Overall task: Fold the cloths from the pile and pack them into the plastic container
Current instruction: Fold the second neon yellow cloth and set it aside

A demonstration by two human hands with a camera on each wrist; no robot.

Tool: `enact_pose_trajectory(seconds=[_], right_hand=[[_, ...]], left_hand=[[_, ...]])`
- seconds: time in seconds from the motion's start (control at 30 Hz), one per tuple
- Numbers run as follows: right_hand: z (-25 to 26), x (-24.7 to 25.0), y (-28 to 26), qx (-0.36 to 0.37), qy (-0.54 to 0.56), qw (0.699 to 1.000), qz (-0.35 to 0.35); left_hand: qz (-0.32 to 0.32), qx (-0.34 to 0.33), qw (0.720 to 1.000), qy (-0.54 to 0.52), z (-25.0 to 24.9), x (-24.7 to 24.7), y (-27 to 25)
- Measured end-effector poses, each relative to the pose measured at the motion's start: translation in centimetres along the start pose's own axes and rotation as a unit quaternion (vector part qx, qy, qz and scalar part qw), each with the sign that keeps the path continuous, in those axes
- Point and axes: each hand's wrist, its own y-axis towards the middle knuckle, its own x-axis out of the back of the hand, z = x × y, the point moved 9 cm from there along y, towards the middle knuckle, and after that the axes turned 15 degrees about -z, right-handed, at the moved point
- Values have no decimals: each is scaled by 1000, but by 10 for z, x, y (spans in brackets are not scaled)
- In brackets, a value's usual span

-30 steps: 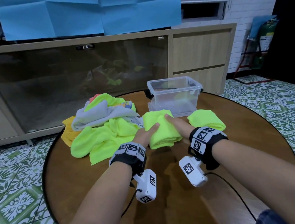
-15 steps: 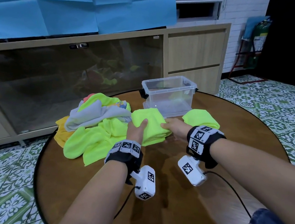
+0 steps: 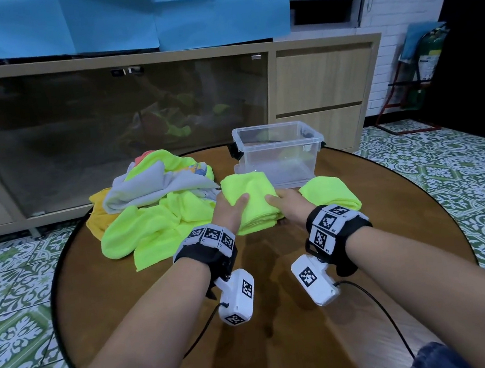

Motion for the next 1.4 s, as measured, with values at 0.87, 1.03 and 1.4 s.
enact_pose_trajectory(seconds=[0.87,1.03,1.4], right_hand=[[-41,125,53,6,-3,975,-221],[-59,149,59,-27,-3,950,-312],[-90,155,73,-65,-103,940,-319]], left_hand=[[-66,-245,845,471,-10,66,47],[-31,-152,808,569,41,82,58],[59,-102,781,613,58,69,54]])
